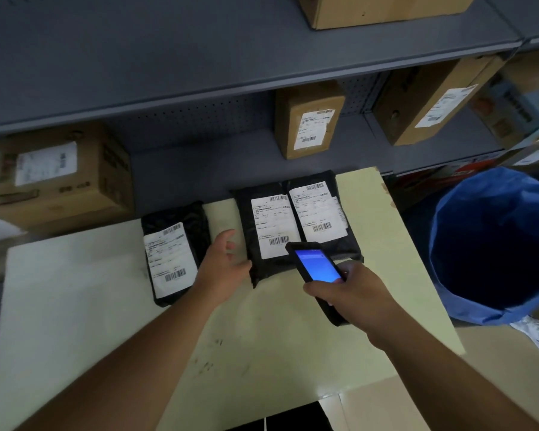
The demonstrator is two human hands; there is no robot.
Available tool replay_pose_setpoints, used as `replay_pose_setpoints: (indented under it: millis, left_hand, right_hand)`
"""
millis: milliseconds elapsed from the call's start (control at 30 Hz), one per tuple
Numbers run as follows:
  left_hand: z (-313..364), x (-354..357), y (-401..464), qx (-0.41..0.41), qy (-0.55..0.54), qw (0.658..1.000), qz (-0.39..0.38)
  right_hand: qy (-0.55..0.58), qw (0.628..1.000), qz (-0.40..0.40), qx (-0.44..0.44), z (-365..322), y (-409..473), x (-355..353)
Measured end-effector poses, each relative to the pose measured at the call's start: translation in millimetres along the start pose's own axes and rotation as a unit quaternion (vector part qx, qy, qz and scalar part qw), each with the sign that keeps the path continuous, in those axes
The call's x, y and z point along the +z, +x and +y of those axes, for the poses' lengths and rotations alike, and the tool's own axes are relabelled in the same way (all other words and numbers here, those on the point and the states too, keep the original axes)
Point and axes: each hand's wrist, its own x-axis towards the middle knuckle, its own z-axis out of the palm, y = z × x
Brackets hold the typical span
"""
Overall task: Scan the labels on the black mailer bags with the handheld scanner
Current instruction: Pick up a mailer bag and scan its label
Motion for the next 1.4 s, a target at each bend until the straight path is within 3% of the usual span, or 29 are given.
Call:
replay_pose_setpoints:
  millis: [167,333,667,1000,1400]
  left_hand:
    - [-15,-28,-11,0.009,-0.002,1.000,0.020]
    - [-41,-65,-23,-0.019,-0.034,0.997,0.074]
    - [-94,-122,-44,-0.089,0.003,0.982,0.164]
    - [-114,-122,-44,-0.136,0.070,0.979,0.132]
    - [-106,-91,-9,-0.229,-0.053,0.962,0.135]
  right_hand:
    - [-0.012,1.000,-0.014,-0.014,-11,-10,22]
    - [-0.036,0.998,-0.039,-0.033,-25,-20,52]
    - [-0.083,0.992,-0.080,-0.057,-45,-31,105]
    - [-0.107,0.988,-0.100,-0.052,-55,-34,132]
    - [-0.115,0.987,-0.099,-0.051,-56,-29,133]
